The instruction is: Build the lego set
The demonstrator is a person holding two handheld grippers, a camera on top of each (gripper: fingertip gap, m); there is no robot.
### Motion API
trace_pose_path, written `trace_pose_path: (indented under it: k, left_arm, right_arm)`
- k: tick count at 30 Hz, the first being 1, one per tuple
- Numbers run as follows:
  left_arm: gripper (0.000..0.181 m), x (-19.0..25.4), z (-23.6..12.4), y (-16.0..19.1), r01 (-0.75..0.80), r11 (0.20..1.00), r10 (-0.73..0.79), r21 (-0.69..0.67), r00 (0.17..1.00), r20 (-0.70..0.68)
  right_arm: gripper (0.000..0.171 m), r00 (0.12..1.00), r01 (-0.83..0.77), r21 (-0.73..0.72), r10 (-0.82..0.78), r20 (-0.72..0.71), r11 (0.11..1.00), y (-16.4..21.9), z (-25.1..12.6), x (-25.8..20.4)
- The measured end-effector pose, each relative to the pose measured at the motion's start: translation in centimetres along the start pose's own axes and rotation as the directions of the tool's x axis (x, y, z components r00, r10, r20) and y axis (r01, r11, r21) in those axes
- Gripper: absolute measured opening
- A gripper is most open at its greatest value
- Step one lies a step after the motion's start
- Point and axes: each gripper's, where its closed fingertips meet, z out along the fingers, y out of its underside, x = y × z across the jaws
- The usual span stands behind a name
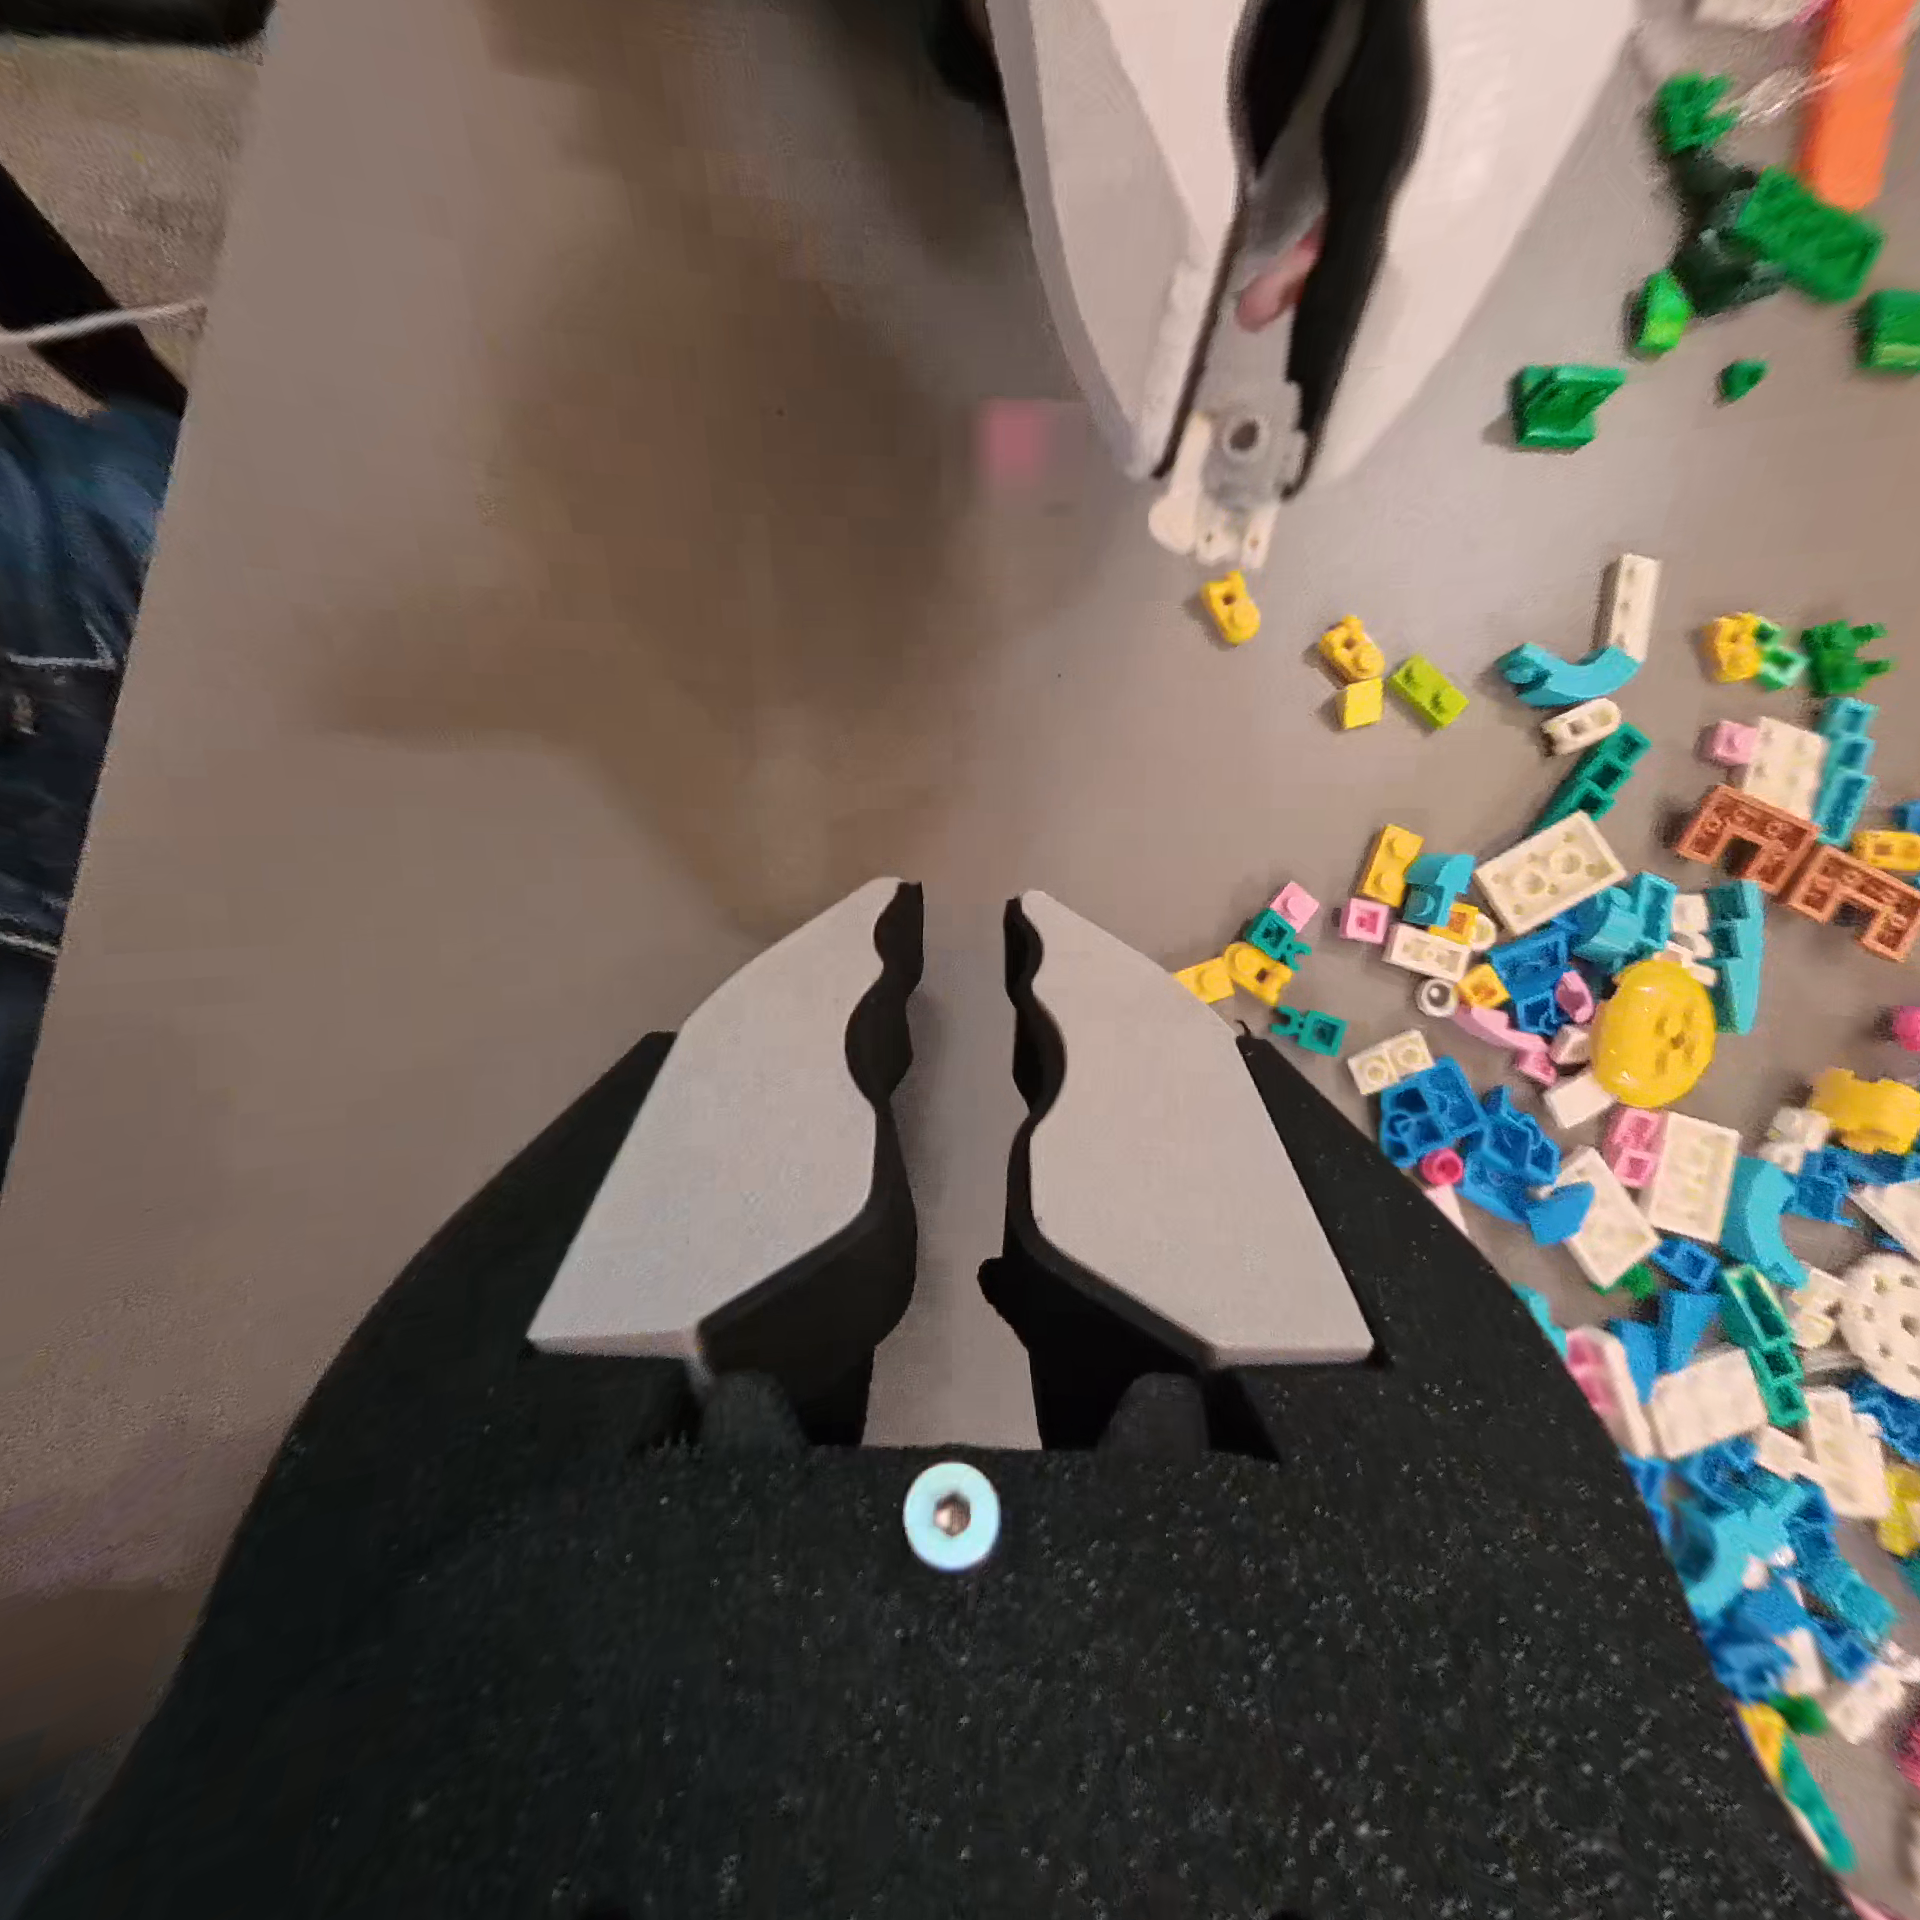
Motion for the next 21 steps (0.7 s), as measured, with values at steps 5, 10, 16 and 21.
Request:
trace_pose_path:
  k: [5,10,16,21]
  left_arm:
    - [0.014,0.0,-0.1,-0.2,0.011,1.000,-0.010,0.013,1.000,-0.009]
    - [0.014,0.2,0.0,-0.2,0.023,1.000,-0.022,0.019,0.999,-0.023]
    - [0.014,0.4,0.0,-0.2,0.026,0.999,-0.026,0.018,0.999,-0.034]
    - [0.014,0.5,0.1,-0.2,0.027,1.000,-0.026,0.014,0.999,-0.038]
  right_arm:
    - [0.015,0.999,0.034,0.089,-0.030,-0.044,0.995,1.2,-0.8,0.3]
    - [0.014,0.995,0.036,0.063,-0.029,-0.098,0.997,2.0,-1.1,1.6]
    - [0.010,0.998,-0.065,-0.006,0.065,-0.008,0.998,3.3,-0.1,0.8]
    - [0.013,0.993,-0.121,-0.022,0.120,-0.017,0.992,3.3,0.2,1.1]
